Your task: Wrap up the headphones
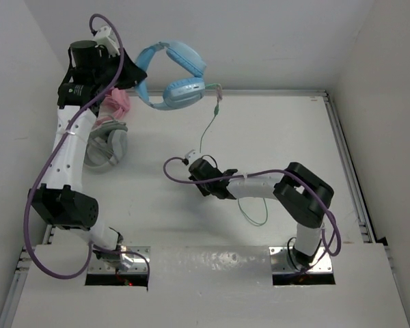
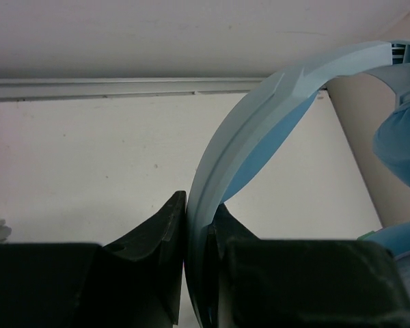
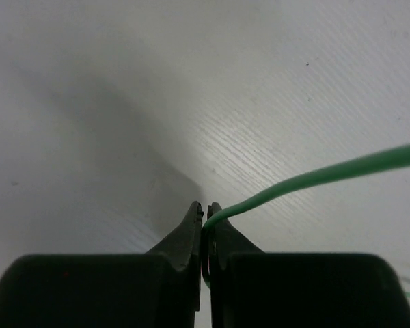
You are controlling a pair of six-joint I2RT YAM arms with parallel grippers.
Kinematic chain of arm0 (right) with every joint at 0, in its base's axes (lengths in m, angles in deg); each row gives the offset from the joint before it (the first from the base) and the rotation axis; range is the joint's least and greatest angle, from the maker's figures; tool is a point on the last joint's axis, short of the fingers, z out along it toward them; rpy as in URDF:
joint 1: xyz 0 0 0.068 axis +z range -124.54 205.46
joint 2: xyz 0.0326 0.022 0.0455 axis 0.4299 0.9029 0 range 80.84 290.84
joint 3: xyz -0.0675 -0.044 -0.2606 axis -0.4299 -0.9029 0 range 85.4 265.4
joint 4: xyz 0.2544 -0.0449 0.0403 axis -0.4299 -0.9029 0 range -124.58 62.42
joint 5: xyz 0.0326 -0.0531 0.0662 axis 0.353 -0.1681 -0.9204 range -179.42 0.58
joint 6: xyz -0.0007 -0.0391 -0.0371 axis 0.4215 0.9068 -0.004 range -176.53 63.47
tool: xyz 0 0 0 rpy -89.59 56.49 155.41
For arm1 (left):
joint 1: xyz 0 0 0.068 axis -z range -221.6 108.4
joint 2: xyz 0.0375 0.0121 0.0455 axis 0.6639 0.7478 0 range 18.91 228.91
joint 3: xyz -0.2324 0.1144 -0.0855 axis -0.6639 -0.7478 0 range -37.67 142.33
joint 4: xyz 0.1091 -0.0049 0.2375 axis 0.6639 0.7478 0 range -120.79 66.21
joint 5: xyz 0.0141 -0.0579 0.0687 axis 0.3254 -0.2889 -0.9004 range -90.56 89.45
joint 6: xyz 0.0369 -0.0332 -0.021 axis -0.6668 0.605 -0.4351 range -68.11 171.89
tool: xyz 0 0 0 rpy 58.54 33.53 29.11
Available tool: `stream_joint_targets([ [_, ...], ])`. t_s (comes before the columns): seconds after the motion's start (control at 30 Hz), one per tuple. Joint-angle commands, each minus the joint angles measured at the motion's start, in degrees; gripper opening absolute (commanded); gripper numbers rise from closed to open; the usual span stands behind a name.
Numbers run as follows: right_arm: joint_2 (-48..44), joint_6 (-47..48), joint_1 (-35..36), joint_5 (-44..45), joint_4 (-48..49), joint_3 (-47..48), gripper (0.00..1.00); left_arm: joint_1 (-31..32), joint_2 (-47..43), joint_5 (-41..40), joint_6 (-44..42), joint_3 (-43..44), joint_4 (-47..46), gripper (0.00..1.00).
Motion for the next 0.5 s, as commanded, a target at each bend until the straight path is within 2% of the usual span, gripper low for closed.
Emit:
stream_joint_targets([
  [0.0, -1.4, 0.1, 5.1, 3.4, -9.1, 7.9, 0.0, -0.6, -0.7, -0.6, 5.0, -2.8, -9.2, 0.0],
  [0.03, -0.9, 4.0, 7.0, 3.6, -12.5, 14.4, 0.0, -0.5, 0.1, -0.8, 4.5, -3.9, -11.4, 0.0],
  [0.1, 3.0, 8.3, 13.2, 5.5, -25.5, 23.4, 0.0, 0.1, 2.8, -2.5, 3.0, -6.8, -13.0, 0.0],
  [0.13, 4.7, 11.6, 17.2, 8.8, -34.6, 33.5, 0.0, 0.4, 4.1, -3.0, 2.6, -7.5, -13.2, 0.0],
  [0.2, 10.1, 14.1, 20.4, 11.4, -42.5, 43.7, 0.0, 1.1, 8.0, -3.1, 0.9, -7.6, -12.5, 0.0],
  [0.23, 11.6, 15.8, 21.6, 11.6, -48.7, 53.1, 0.0, 1.5, 9.1, -3.2, 0.3, -7.6, -11.4, 0.0],
  [0.3, 15.0, 16.1, 22.9, 9.7, -53.4, 65.6, 0.0, 3.7, 10.7, -4.1, -1.5, -8.4, -11.0, 0.0],
  [0.37, 15.6, 18.6, 22.8, 9.8, -57.0, 70.6, 0.0, 6.1, 10.3, -5.2, -3.2, -11.5, -11.8, 0.0],
  [0.47, 11.3, 21.2, 21.8, 12.8, -54.5, 70.6, 0.0, 9.6, 5.9, -6.9, -6.7, -16.3, -14.9, 0.0],
])
